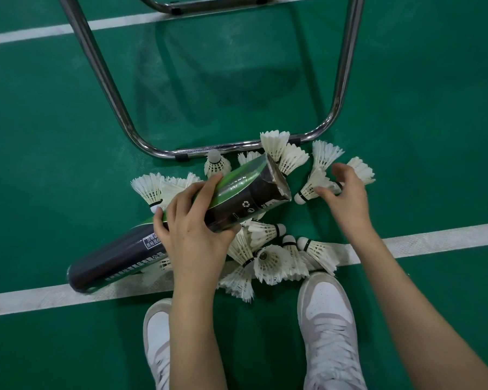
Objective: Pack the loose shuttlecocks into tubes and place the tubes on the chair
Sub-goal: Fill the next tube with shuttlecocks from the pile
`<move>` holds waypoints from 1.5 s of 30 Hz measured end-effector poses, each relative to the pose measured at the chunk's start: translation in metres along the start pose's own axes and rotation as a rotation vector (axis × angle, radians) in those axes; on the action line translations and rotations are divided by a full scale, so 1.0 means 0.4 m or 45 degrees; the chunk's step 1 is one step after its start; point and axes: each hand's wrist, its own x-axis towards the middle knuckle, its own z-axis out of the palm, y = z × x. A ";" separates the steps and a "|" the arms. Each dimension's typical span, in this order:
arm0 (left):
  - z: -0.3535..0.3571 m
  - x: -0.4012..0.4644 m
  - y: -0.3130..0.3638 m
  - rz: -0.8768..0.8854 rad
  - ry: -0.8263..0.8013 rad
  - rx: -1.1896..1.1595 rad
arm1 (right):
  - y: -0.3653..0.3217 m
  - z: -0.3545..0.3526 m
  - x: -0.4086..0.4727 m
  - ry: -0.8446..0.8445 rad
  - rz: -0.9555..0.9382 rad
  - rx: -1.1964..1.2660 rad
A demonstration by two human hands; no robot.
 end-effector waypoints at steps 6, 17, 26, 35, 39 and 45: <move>0.002 -0.005 -0.011 -0.014 -0.009 0.031 | 0.013 0.023 -0.005 -0.030 0.150 -0.010; 0.001 -0.012 -0.019 -0.052 -0.036 0.048 | -0.049 -0.005 -0.033 -0.023 0.152 0.113; 0.000 -0.014 -0.012 -0.060 -0.037 0.036 | -0.211 -0.076 -0.132 -0.081 -0.087 0.655; 0.009 -0.013 0.004 -0.016 -0.040 0.048 | -0.249 -0.038 -0.206 -0.368 -0.228 0.670; 0.010 -0.012 0.005 -0.023 -0.030 0.046 | -0.259 -0.032 -0.214 -0.365 -0.242 0.593; 0.003 -0.008 0.008 -0.012 -0.034 0.032 | -0.278 -0.030 -0.223 -0.310 -0.252 0.573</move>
